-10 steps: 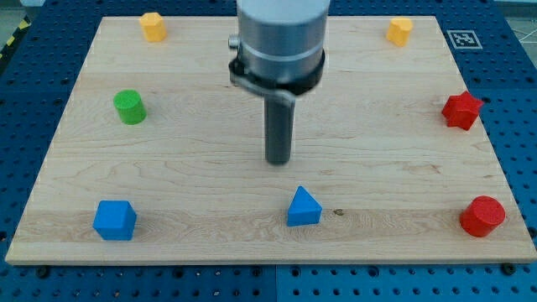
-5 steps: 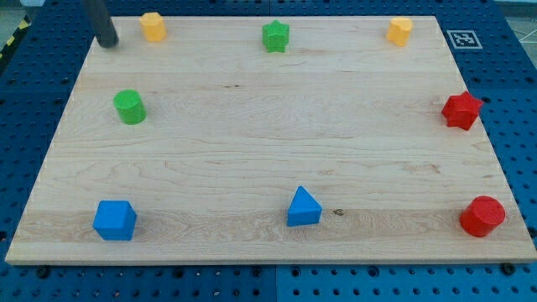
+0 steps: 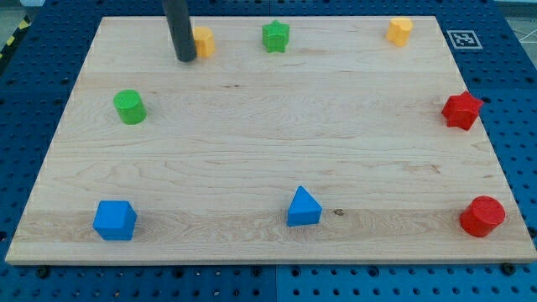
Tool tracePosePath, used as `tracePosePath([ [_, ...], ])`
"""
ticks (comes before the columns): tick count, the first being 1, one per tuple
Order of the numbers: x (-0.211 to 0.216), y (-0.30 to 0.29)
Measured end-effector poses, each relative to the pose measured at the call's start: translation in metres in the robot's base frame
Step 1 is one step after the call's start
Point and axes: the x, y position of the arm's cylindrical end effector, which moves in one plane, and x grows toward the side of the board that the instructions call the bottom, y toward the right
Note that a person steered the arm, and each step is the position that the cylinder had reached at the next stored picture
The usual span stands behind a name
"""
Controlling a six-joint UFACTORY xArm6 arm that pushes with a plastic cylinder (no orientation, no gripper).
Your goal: Move the yellow hexagon towards center
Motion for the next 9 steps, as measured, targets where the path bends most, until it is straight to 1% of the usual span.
tracePosePath([
  [1, -0.013, -0.031],
  [2, -0.043, -0.086],
  [3, -0.089, -0.083],
  [4, -0.096, -0.034],
  [5, -0.069, 0.007],
  [6, -0.013, 0.009],
  [7, 0.029, 0.012],
  [8, 0.023, 0.021],
  [9, 0.01, 0.052],
])
